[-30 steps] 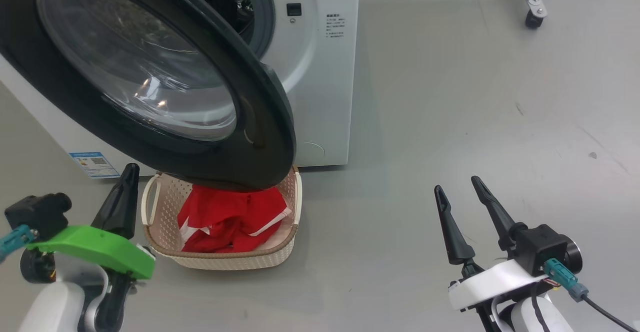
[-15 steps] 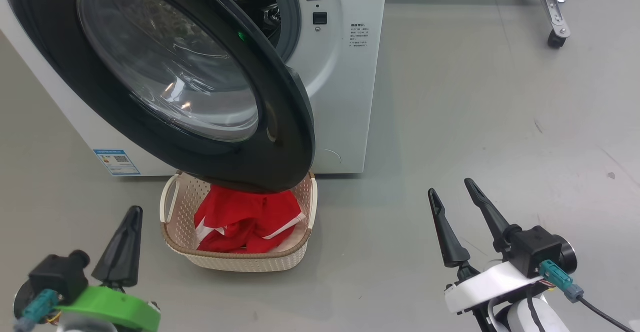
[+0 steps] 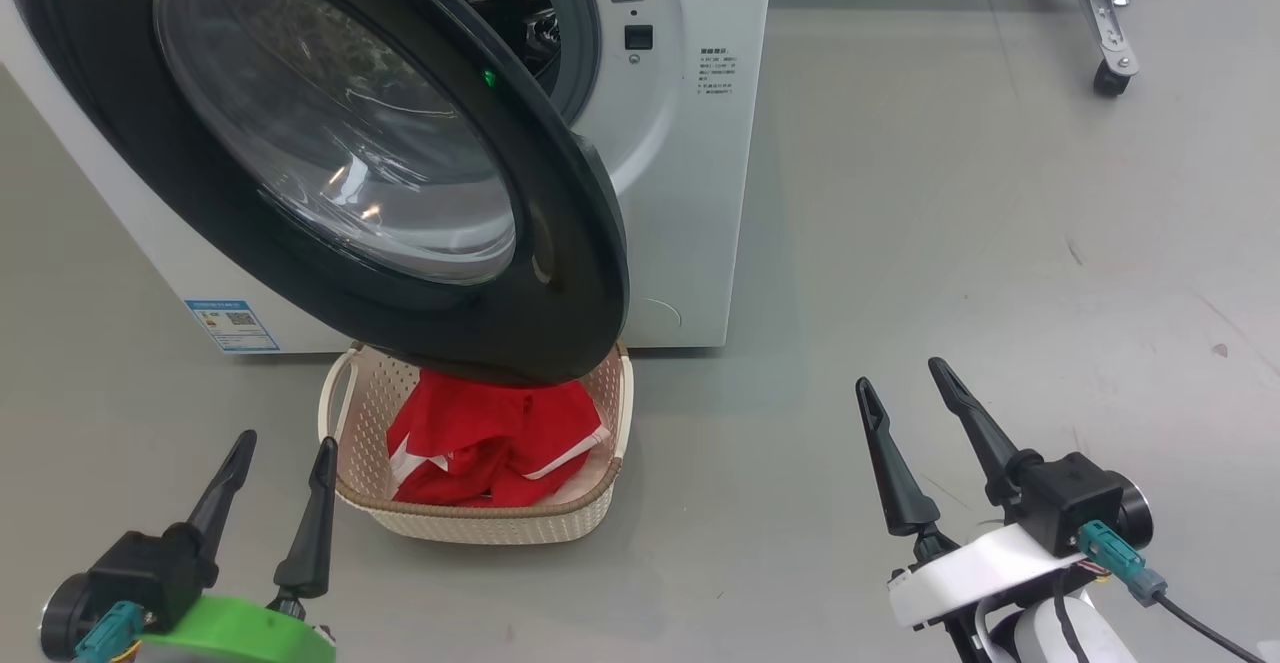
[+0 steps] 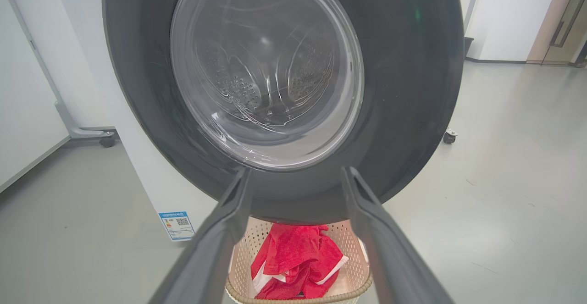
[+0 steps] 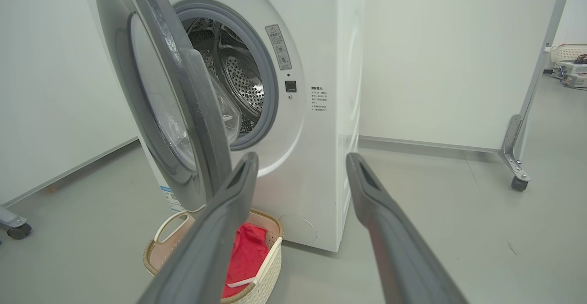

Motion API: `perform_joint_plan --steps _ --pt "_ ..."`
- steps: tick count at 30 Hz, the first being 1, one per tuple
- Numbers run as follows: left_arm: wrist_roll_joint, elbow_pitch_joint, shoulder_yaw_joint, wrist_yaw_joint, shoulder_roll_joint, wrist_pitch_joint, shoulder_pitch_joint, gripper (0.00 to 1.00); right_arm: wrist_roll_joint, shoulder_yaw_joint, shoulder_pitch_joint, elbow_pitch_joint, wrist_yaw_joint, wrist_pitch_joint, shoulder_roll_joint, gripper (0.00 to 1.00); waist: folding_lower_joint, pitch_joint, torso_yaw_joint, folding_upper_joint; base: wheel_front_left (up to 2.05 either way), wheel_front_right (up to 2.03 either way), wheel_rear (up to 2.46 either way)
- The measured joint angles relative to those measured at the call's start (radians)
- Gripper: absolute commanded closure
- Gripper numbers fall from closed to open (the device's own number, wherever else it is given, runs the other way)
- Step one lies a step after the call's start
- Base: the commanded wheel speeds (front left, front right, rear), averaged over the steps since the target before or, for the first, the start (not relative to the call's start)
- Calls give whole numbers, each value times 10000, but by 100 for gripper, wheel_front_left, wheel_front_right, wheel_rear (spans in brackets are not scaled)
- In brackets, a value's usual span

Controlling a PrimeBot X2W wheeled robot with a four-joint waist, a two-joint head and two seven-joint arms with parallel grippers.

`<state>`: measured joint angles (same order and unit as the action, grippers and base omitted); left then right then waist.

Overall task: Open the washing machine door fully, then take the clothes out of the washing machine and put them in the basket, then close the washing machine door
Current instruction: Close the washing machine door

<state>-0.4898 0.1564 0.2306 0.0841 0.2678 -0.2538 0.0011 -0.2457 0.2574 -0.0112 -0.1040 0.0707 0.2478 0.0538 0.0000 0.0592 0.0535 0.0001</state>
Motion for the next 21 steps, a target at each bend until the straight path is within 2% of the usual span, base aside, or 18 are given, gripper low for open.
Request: perform_joint_plan --steps 6,21 --pt "211 -418 -399 -44 -384 2 0 0 0 -10 0 2 -2 0 -8 0 0 -1 -48 0 0 0 0" --pt "746 -660 -796 -2 -796 2 105 0 0 -33 0 0 -13 0 -25 0 0 3 -114 0 0 0 0"
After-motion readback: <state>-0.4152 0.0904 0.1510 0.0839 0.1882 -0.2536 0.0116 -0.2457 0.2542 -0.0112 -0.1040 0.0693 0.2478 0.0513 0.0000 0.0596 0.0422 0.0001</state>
